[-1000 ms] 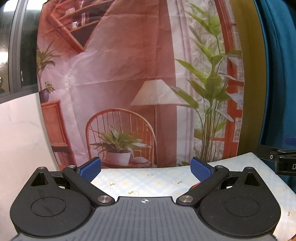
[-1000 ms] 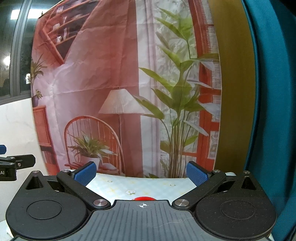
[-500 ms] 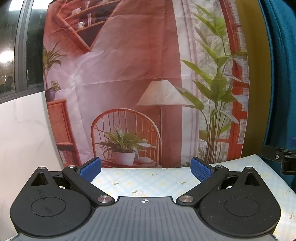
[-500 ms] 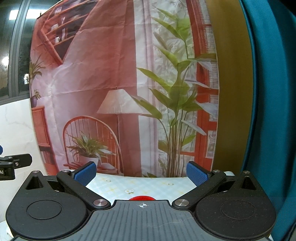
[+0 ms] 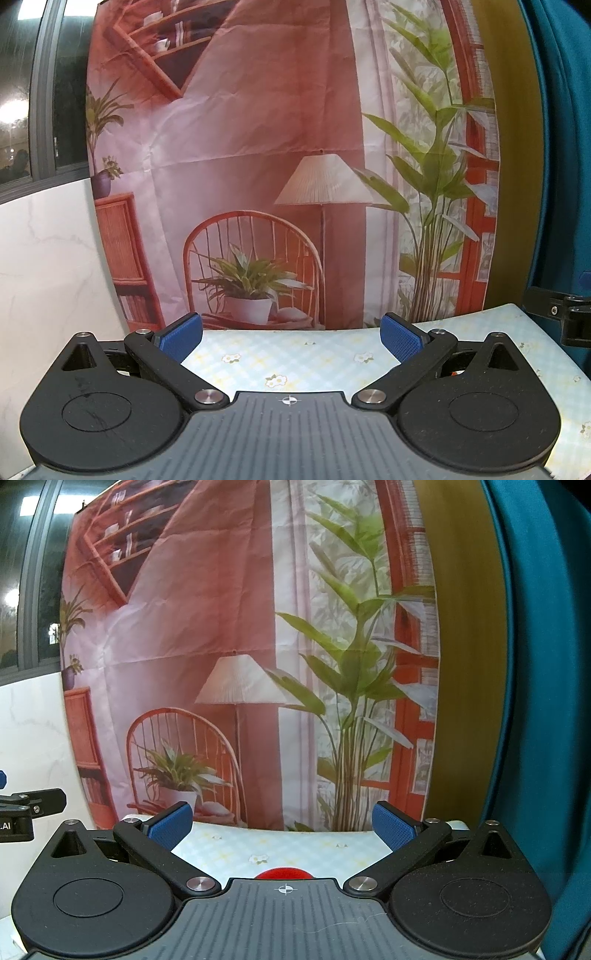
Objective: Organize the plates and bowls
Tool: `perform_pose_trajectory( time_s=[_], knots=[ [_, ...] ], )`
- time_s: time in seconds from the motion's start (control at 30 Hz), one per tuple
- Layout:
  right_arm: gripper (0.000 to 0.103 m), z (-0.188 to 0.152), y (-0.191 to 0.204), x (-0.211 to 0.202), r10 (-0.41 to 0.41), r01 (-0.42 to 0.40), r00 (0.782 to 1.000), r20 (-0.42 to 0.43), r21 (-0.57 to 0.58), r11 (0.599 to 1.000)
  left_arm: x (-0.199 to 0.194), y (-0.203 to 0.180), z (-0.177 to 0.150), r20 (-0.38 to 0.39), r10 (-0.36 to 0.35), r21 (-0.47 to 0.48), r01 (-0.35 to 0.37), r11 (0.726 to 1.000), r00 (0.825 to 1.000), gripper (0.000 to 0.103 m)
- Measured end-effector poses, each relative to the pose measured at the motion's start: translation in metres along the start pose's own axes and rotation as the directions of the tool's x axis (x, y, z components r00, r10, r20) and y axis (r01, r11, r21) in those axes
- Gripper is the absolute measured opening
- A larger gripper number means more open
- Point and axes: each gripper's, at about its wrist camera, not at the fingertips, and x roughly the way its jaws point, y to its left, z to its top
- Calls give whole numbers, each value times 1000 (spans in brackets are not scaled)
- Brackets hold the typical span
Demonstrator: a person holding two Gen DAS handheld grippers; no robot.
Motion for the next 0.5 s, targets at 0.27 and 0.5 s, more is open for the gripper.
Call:
perform_pose_trajectory(
  time_s=[0.27,0.5],
  knots=[
    [103,0,0,0,0,0,1000,-1,-1,1000,0,1,0,2,1,4,-1,1000,1000,103],
    [103,-1,0,2,0,0,1000,-8,2,1000,-1,1,0,9,1,11,-1,1000,1000,103]
  ],
)
